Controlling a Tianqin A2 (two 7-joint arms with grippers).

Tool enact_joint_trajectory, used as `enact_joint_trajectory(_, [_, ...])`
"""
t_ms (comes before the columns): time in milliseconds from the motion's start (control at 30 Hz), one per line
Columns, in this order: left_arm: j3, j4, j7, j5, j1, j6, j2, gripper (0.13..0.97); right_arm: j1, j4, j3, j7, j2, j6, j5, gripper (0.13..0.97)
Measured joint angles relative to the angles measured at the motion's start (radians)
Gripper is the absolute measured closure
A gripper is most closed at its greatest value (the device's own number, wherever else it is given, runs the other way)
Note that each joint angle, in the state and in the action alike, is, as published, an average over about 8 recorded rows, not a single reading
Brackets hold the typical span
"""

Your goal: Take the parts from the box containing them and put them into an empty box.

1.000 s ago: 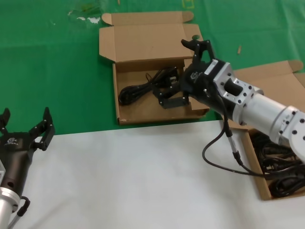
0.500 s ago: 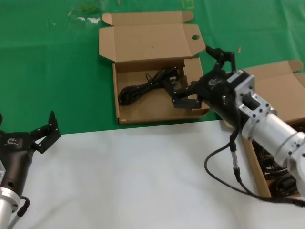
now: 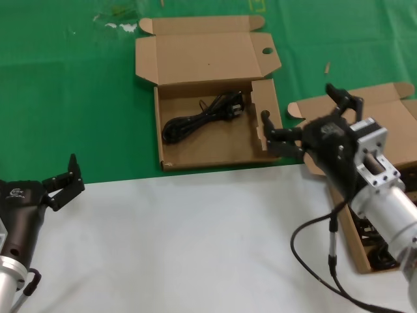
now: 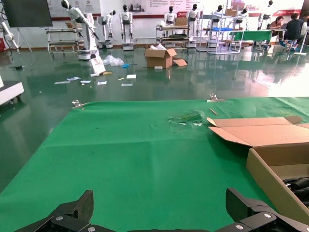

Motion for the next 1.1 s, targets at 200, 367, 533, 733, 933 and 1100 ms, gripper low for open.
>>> enact_joint_trajectory(200, [0.0, 0.0, 0.0, 0.0, 0.0, 0.0, 0.0, 0.132, -0.064, 0.017, 0.033, -0.022, -0.012, 0.067, 0.053, 0.129])
enact_joint_trajectory(367, [0.0, 0.0, 0.0, 0.0, 0.0, 0.0, 0.0, 0.132, -0.118, 0.032, 0.06, -0.041, -0.023, 0.123, 0.097, 0.129])
enact_joint_trajectory(533, [0.0, 0.0, 0.0, 0.0, 0.0, 0.0, 0.0, 0.132, -0.158, 0.042, 0.081, -0.055, -0.03, 0.165, 0.13, 0.129])
enact_joint_trajectory(733, [0.0, 0.0, 0.0, 0.0, 0.0, 0.0, 0.0, 0.132, -0.167, 0.045, 0.086, -0.058, -0.032, 0.175, 0.138, 0.129])
enact_joint_trajectory(933, [0.0, 0.0, 0.0, 0.0, 0.0, 0.0, 0.0, 0.132, -0.168, 0.045, 0.086, -0.058, -0.032, 0.175, 0.138, 0.129])
enact_joint_trajectory(1100, [0.0, 0.0, 0.0, 0.0, 0.0, 0.0, 0.0, 0.132, -0.168, 0.045, 0.086, -0.058, -0.032, 0.175, 0.138, 0.129])
